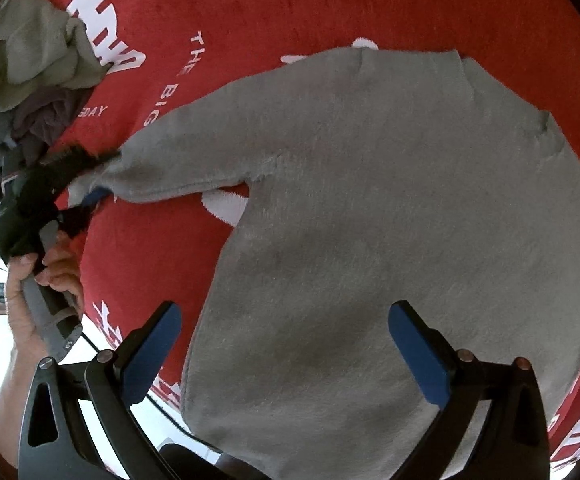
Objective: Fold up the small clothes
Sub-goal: 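Grasp the sweater sleeve cuff with the left tool, then fold the held sleeve across the sweater body with the left tool, release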
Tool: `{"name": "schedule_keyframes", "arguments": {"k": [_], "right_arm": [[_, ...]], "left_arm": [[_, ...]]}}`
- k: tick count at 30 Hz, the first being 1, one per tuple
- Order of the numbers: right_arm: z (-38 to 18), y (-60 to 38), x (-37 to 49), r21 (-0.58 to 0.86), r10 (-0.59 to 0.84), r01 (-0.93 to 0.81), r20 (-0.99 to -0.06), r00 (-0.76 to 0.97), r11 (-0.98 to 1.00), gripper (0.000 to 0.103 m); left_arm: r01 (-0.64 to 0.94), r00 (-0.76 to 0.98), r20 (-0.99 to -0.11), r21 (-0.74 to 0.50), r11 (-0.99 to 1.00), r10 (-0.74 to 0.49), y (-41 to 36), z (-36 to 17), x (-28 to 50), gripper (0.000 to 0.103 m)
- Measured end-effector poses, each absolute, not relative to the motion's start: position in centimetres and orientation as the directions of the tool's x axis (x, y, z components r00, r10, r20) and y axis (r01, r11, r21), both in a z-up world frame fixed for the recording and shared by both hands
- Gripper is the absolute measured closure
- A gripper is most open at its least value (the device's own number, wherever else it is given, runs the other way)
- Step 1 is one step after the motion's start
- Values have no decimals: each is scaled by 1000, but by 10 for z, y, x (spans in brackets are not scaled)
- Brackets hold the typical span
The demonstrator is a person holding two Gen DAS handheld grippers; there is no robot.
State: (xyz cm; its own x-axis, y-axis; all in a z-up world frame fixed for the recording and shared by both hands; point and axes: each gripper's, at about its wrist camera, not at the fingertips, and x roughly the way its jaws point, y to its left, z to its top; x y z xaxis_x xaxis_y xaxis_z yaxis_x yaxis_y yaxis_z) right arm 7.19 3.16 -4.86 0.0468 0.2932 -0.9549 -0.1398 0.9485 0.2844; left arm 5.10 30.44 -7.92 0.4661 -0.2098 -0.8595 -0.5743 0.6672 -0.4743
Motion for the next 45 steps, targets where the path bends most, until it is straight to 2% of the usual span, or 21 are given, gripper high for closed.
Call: {"name": "schedule_keyframes", "arguments": {"k": [3, 7, 14, 19, 23, 25, 29, 30, 32, 33, 36, 39, 42, 45], "right_arm": [[-48, 26, 67, 304, 313, -129, -949, 51, 944, 1], [-46, 11, 64, 317, 325, -107, -943, 67, 942, 1], [-36, -43, 59, 321, 320, -16, -938, 129, 947, 1], [-31, -98, 52, 315, 297, 75, -937, 185, 946, 1], [-40, -148, 43, 300, 262, 180, -942, 209, 937, 1], [-48, -168, 39, 292, 248, 227, -947, 203, 929, 1], [-52, -196, 39, 272, 222, 259, -953, 205, 927, 1], [-50, -198, 43, 268, 217, 248, -953, 214, 931, 1], [-43, -195, 54, 261, 210, 213, -950, 232, 942, 1], [-40, -190, 59, 258, 209, 196, -948, 238, 946, 1], [-22, -155, 95, 271, 243, 62, -927, 286, 961, 1], [-12, -107, 125, 257, 271, -85, -913, 306, 963, 1], [-22, -33, 156, 190, 263, -265, -925, 276, 945, 1], [-46, 24, 168, 100, 219, -407, -941, 258, 908, 2]], "left_arm": [[-513, 497, -847, -460, 725, -186, 294, -59, 52, 92], [-370, 557, -803, -468, 803, -212, 261, -19, 61, 92], [-44, 587, -741, -431, 901, -326, 136, 35, 95, 92], [108, 475, -777, -414, 904, -413, 28, 16, 105, 91], [175, 376, -869, -273, 946, -320, -45, -18, 98, 91], [178, 339, -903, -213, 961, -263, -58, -31, 93, 91], [176, 328, -913, -195, 965, -245, -44, -25, 75, 90], [171, 329, -911, -200, 965, -247, -35, -20, 69, 82], [139, 366, -902, -192, 971, -231, -10, -7, 55, 22], [123, 397, -891, -184, 975, -218, 5, -1, 48, 18], [89, 400, -900, -151, 985, -174, 37, 7, 36, 18], [-2, 364, -927, -95, 996, -87, 74, -7, 30, 18], [-85, 309, -950, -63, 994, -33, 103, -25, 30, 18], [-122, 313, -949, -82, 989, -40, 112, -36, 35, 18]]}}
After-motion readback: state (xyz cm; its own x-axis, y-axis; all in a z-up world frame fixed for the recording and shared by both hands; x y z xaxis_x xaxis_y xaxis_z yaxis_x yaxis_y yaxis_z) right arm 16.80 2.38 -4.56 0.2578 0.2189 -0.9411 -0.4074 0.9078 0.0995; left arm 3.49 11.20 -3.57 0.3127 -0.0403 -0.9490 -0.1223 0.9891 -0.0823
